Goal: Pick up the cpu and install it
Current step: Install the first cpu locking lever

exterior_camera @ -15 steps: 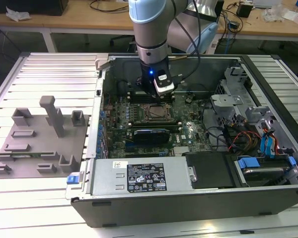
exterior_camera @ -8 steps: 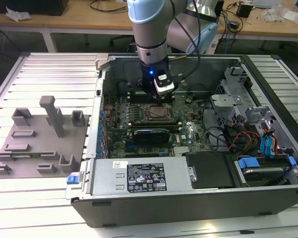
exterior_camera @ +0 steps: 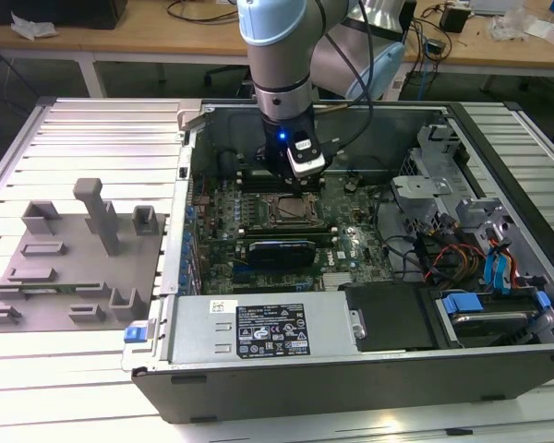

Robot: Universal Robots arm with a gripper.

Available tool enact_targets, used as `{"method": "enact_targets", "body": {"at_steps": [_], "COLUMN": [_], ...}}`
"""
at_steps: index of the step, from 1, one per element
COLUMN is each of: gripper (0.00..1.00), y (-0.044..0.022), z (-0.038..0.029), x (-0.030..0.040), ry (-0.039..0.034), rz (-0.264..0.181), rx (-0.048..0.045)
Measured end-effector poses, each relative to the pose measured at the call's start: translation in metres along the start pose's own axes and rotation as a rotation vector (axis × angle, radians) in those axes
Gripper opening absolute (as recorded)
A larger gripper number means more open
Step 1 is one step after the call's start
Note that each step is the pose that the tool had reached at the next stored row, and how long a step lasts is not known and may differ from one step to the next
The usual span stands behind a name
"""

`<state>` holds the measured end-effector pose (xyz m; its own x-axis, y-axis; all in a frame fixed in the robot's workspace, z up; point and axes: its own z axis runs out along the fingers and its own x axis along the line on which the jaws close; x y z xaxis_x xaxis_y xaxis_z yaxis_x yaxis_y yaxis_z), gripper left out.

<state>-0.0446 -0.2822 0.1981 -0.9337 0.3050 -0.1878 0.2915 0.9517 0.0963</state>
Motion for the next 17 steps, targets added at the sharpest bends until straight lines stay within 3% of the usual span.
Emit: {"method": "enact_targets", "body": {"at_steps": [2, 5, 9, 15, 17], "gripper": [0.11, 0.11, 0.11, 0.11, 0.11], "y": [0.0000, 0.0012, 0.0018, 0.0020, -0.0003], "z": [-0.0004, -0.0124, -0.0180, -0.0210, -0.0214], "x": [-0.0001, -0.0024, -0.0035, -0.0040, -0.0040], "ry": [0.0002, -0.0001, -0.0002, -0.0006, -0.0025], "rz": [0.000, 0.000, 0.000, 0.000, -0.002], "rx": [0.0003, 0.0008, 0.0012, 0.0020, 0.0087]}}
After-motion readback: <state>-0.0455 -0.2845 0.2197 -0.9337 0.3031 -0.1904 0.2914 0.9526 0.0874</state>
